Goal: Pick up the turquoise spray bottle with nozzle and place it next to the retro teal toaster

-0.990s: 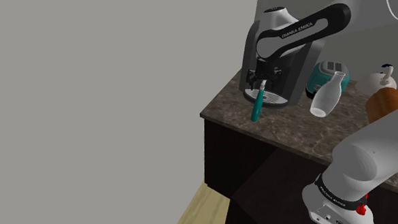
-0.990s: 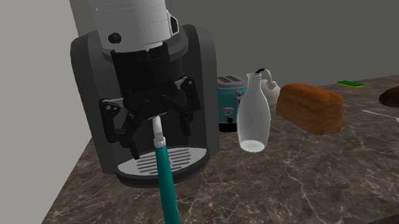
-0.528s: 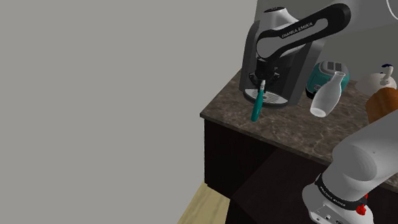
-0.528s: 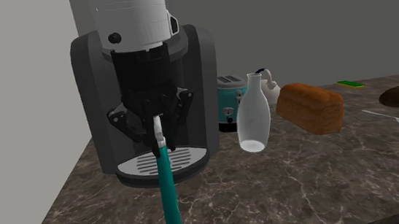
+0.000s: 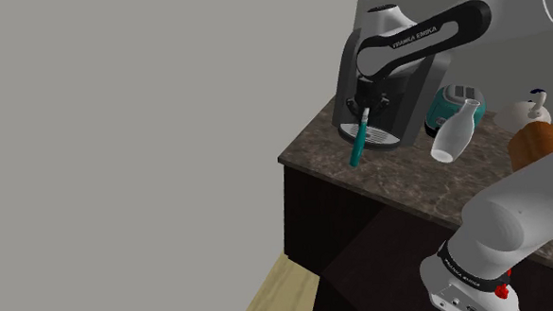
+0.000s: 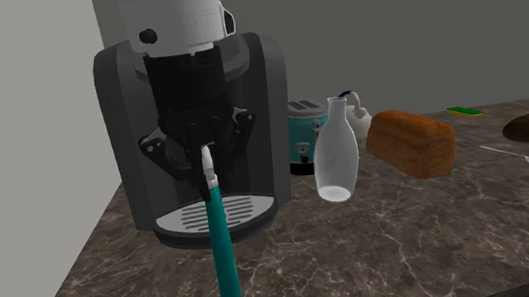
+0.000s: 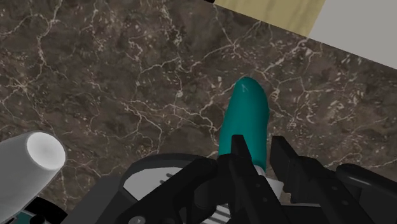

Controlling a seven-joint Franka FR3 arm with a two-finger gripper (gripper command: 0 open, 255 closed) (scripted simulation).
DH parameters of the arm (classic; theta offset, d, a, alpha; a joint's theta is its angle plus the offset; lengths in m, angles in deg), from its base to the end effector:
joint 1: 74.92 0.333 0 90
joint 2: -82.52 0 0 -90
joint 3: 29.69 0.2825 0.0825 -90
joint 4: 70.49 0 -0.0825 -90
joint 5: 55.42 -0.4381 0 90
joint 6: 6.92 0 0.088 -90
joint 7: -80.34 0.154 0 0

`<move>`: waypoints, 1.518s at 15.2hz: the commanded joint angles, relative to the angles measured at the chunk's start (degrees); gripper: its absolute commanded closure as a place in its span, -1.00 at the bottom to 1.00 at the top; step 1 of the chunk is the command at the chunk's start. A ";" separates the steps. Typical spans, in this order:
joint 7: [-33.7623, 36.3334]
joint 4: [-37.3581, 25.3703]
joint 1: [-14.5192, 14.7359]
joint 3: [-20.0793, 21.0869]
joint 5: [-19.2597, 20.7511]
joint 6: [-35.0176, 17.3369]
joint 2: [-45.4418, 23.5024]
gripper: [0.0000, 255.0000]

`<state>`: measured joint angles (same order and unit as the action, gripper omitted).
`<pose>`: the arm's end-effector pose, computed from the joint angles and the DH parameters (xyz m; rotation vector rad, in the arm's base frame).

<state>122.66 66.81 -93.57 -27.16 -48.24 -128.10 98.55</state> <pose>0.4834 -0.1520 0.3168 2.6852 -1.3922 0.0375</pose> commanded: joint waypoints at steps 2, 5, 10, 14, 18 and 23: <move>-0.42 -1.42 0.02 -0.07 -0.19 2.32 0.93 1.00; -0.74 -3.05 0.06 -0.08 -0.37 4.73 1.72 1.00; -1.23 -6.00 0.12 -0.09 -0.63 8.70 2.76 1.00; -1.59 -8.56 0.15 -0.09 -0.79 11.82 3.35 1.00; -1.94 -11.30 0.17 -0.08 -0.92 14.92 3.73 1.00; -2.35 -14.98 0.17 -0.06 -1.04 18.76 3.91 1.00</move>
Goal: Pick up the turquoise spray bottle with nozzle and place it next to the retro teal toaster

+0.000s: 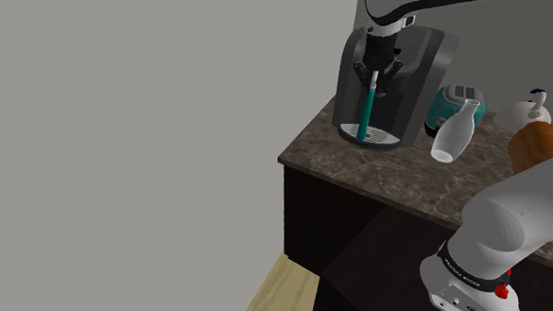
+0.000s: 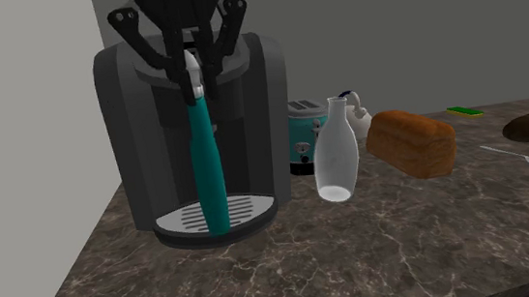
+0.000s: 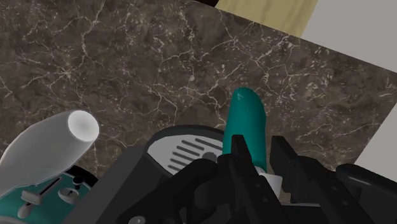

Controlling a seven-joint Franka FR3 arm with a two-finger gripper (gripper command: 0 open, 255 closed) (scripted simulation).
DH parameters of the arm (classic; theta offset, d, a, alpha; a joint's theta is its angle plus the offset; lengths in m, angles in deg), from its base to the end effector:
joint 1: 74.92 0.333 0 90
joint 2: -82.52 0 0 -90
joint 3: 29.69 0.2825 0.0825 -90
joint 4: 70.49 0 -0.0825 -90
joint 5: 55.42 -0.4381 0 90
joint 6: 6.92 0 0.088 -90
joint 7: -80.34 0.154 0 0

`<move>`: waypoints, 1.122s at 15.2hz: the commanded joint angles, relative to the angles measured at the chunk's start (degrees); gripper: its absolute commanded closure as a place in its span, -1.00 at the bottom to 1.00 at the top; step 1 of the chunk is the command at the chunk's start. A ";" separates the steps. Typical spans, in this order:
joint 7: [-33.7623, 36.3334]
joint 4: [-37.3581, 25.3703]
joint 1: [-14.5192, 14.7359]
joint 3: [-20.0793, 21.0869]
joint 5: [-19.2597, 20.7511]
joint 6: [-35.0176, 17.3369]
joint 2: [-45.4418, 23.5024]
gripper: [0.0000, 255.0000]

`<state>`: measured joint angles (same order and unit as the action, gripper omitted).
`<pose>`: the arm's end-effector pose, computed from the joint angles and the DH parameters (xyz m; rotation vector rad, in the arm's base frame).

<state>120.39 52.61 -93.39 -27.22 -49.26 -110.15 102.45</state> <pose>0.4913 -0.1549 0.4541 2.6855 -1.3917 0.0383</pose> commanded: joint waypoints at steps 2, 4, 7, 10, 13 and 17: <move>-0.24 -2.33 0.00 0.02 -0.06 2.34 0.00 1.00; -0.40 -3.93 0.00 0.03 -0.09 3.86 -0.07 1.00; -0.62 -6.42 -0.01 0.06 -0.12 6.15 -0.26 1.00; -0.85 -9.02 -0.02 0.09 -0.15 8.44 -0.56 1.00; -1.07 -11.73 -0.04 0.12 -0.15 10.73 -0.97 1.00; -1.35 -15.55 -0.06 0.17 -0.15 13.81 -1.70 1.00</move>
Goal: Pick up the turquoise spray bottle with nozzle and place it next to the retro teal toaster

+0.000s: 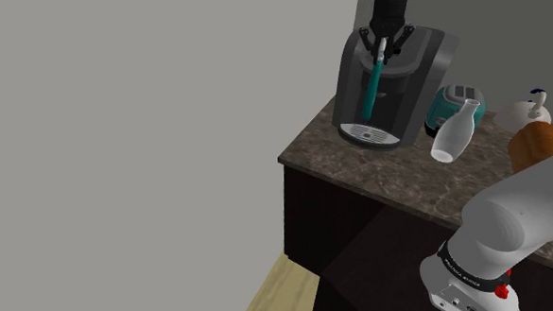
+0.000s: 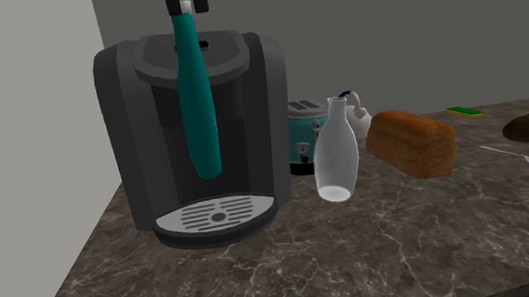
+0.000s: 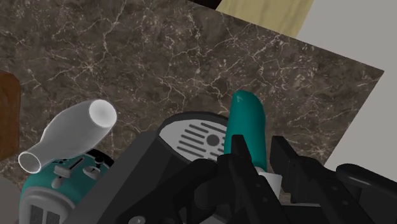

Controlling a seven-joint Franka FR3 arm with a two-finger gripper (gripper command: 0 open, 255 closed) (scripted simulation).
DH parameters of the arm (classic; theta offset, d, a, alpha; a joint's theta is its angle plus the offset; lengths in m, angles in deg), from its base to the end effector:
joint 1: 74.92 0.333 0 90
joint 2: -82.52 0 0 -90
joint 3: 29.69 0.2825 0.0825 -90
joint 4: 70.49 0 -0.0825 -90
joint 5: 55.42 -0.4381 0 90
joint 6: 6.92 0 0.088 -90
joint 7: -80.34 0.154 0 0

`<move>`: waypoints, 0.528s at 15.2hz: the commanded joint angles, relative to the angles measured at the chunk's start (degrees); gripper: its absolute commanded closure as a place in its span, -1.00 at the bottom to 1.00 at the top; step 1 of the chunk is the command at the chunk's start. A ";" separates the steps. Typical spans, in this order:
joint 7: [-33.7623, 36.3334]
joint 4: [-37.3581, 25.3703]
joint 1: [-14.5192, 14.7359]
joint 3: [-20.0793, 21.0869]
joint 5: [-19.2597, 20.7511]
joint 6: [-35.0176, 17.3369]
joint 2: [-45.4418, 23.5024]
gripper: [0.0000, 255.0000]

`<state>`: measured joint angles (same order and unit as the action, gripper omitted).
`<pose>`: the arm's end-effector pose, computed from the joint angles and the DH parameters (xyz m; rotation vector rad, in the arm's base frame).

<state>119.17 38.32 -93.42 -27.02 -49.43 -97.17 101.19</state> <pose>0.4910 -0.1538 0.5555 2.6855 -1.3914 0.0382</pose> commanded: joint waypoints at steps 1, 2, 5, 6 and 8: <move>-0.20 -2.25 -0.04 -0.01 0.03 1.60 -0.65 1.00; -0.28 -3.26 -0.05 0.01 0.04 2.38 -0.87 1.00; -0.49 -6.38 -0.07 0.06 0.07 4.73 -1.64 1.00; -0.56 -7.45 -0.08 0.08 0.09 5.52 -1.92 1.00; -0.70 -9.66 -0.09 0.12 0.12 7.12 -2.52 1.00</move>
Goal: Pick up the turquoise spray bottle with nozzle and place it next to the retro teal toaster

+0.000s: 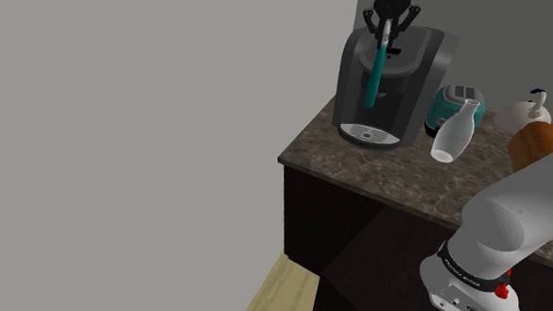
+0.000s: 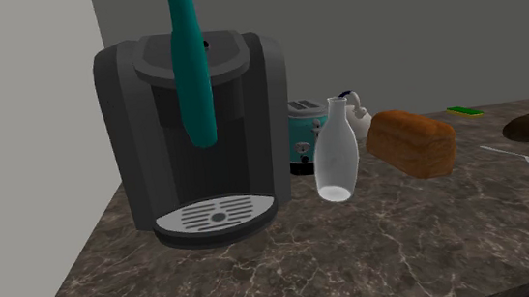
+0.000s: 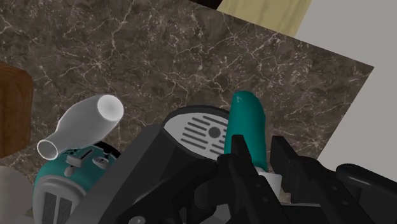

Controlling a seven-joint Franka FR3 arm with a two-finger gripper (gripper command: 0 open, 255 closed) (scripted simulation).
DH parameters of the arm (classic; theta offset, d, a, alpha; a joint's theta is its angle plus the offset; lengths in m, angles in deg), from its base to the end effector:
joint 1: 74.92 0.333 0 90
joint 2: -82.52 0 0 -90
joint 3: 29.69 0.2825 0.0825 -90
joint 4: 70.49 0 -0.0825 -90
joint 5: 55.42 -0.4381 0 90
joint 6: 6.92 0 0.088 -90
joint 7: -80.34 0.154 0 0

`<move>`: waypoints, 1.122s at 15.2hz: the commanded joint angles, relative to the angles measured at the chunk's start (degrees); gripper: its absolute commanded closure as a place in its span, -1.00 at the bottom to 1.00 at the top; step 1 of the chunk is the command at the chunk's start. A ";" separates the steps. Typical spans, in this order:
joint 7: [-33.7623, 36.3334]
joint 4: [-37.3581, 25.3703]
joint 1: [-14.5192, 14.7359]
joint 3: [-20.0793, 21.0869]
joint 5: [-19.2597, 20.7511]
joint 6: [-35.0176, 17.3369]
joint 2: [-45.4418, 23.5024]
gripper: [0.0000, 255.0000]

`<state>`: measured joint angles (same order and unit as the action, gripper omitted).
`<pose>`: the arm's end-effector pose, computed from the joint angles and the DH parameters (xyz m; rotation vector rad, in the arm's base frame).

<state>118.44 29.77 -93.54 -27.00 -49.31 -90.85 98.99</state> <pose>0.4902 -0.1552 0.6039 2.6854 -1.3918 0.0379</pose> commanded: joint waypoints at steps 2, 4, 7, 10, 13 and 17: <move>-0.11 -3.40 0.02 0.13 0.05 2.43 -1.00 1.00; -0.25 -5.78 0.00 0.18 0.10 4.07 -1.72 1.00; -0.47 -9.53 -0.01 0.26 0.20 6.59 -2.94 1.00; -2.00 -10.81 -0.52 -0.59 0.43 7.80 -2.85 1.00; -6.25 -8.54 -1.99 -3.34 1.07 7.19 -0.69 1.00; -11.93 -6.54 -3.84 -7.14 2.16 6.46 1.31 1.00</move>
<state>107.84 22.68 -96.97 -33.28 -47.39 -83.84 100.14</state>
